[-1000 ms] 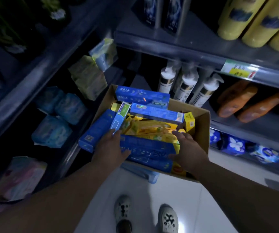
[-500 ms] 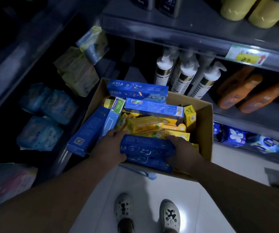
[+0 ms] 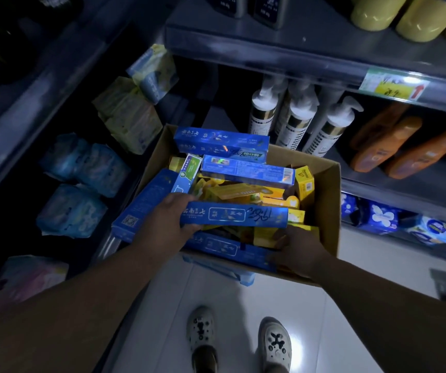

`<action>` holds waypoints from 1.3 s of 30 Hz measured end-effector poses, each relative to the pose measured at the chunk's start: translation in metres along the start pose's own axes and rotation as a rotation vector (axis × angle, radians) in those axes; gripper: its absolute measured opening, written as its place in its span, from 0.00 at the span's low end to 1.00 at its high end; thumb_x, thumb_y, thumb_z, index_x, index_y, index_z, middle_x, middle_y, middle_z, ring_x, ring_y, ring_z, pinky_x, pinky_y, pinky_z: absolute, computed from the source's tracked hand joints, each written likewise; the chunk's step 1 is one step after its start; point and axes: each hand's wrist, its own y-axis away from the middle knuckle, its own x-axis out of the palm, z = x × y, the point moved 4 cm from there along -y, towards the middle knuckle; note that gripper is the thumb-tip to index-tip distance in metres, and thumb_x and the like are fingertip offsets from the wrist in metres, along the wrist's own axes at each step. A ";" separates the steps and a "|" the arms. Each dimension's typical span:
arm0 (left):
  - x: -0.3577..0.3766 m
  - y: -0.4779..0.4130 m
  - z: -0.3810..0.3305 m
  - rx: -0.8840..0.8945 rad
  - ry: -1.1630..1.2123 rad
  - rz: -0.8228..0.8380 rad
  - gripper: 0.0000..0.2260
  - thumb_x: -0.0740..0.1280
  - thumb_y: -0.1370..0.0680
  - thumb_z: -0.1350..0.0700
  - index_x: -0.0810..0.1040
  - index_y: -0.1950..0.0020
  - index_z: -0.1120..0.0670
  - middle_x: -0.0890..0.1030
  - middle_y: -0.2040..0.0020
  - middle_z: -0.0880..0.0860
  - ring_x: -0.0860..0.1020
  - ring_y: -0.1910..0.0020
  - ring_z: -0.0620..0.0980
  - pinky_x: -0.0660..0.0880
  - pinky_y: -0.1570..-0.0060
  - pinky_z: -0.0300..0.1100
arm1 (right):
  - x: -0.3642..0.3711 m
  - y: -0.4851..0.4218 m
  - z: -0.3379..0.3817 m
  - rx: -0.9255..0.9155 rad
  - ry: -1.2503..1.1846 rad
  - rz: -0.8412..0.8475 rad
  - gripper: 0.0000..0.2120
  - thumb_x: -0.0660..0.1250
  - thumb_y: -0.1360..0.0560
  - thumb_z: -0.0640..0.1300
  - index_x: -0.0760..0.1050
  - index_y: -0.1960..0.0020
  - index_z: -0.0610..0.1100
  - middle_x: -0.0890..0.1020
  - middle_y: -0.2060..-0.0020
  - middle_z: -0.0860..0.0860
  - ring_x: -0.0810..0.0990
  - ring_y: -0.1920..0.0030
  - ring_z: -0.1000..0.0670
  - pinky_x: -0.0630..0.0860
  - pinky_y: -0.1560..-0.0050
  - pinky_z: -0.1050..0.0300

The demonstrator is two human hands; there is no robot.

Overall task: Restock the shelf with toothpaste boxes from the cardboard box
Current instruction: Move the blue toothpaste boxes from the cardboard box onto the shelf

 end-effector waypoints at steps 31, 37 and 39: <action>0.019 0.024 0.000 -0.100 0.072 -0.119 0.21 0.73 0.27 0.55 0.74 0.36 0.52 0.73 0.40 0.51 0.74 0.44 0.49 0.65 0.48 0.35 | 0.034 -0.001 0.004 -0.144 -0.487 0.163 0.25 0.76 0.31 0.35 0.73 0.38 0.51 0.78 0.40 0.53 0.77 0.46 0.54 0.74 0.58 0.71; 0.017 0.026 0.001 -0.105 0.073 -0.116 0.21 0.73 0.27 0.55 0.73 0.36 0.51 0.73 0.39 0.51 0.74 0.43 0.49 0.64 0.49 0.34 | 0.027 0.003 0.004 -0.106 -0.611 0.151 0.29 0.79 0.35 0.35 0.75 0.38 0.50 0.78 0.44 0.55 0.78 0.49 0.58 0.76 0.60 0.69; 0.014 0.026 0.000 -0.103 0.073 -0.121 0.21 0.73 0.28 0.55 0.73 0.36 0.52 0.74 0.39 0.52 0.74 0.43 0.50 0.65 0.48 0.36 | 0.025 0.006 0.006 -0.110 -0.636 0.165 0.29 0.79 0.35 0.35 0.75 0.38 0.51 0.79 0.44 0.55 0.77 0.49 0.59 0.75 0.61 0.70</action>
